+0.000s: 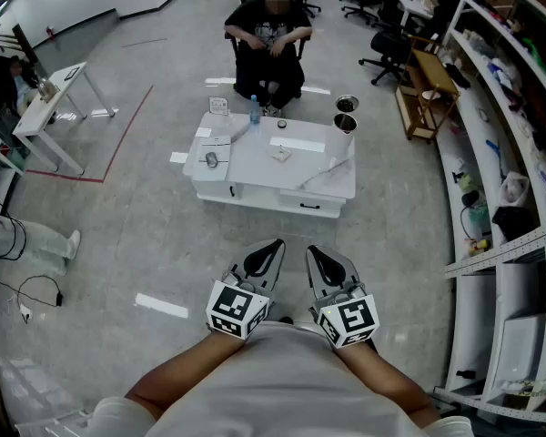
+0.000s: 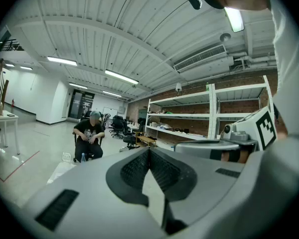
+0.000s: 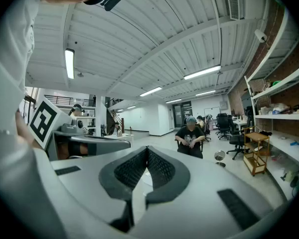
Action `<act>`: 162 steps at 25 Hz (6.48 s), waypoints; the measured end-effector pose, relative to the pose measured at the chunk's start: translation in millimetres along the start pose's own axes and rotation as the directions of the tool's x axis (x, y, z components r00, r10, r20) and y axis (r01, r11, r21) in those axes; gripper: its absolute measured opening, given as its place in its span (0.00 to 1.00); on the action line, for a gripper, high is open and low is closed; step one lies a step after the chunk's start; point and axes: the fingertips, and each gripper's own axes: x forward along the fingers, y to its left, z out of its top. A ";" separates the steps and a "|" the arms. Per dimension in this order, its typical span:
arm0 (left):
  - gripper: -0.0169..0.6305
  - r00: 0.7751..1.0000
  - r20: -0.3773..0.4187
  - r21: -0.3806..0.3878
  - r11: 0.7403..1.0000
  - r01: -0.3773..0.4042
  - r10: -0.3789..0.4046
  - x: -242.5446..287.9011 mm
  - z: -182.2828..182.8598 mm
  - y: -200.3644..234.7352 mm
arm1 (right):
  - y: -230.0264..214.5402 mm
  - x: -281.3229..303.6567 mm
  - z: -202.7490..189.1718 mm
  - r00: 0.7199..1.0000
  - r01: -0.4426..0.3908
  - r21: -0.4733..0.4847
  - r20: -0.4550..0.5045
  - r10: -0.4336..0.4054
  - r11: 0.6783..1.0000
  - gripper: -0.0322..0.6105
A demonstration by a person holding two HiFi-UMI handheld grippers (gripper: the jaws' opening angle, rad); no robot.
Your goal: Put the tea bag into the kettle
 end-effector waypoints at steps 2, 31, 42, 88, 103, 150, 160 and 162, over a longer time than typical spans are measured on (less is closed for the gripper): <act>0.04 1.000 -0.003 -0.004 1.000 0.002 -0.002 1.6 -0.7 0.2 | -0.7 1.4 -1.0 1.000 -0.002 0.000 -0.005 0.002 1.000 0.06; 0.04 0.986 0.017 -0.024 0.985 0.169 -0.168 65.4 42.4 157.4 | -12.0 172.4 23.8 0.996 0.086 0.046 -0.024 -0.085 0.995 0.07; 0.04 0.985 -0.017 -0.039 0.985 0.169 -0.170 77.9 35.7 207.3 | -16.9 224.2 23.7 0.993 0.110 0.051 -0.053 -0.108 0.993 0.07; 0.04 0.999 -0.030 -0.159 0.987 -0.024 0.019 385.9 51.8 265.4 | -331.6 337.7 29.9 0.999 0.026 0.143 -0.042 -0.020 0.989 0.07; 0.04 0.999 -0.038 -0.155 0.988 0.027 -0.033 426.7 69.6 375.7 | -328.1 457.8 38.3 0.997 0.043 0.126 -0.073 -0.034 0.991 0.07; 0.04 0.953 -0.303 -0.278 0.953 -0.116 0.028 557.5 -148.6 511.9 | -416.7 648.8 -244.1 0.840 -0.141 0.205 -0.494 0.227 0.969 0.13; 0.04 0.930 -0.367 -0.334 0.934 -0.125 -0.007 560.3 -237.9 519.1 | -411.4 655.5 -364.1 0.764 -0.125 0.228 -0.599 0.240 0.966 0.36; 0.04 0.924 -0.382 -0.335 0.933 -0.134 -0.005 559.1 -256.8 525.8 | -412.2 656.6 -387.0 0.752 -0.115 0.227 -0.616 0.234 0.967 0.39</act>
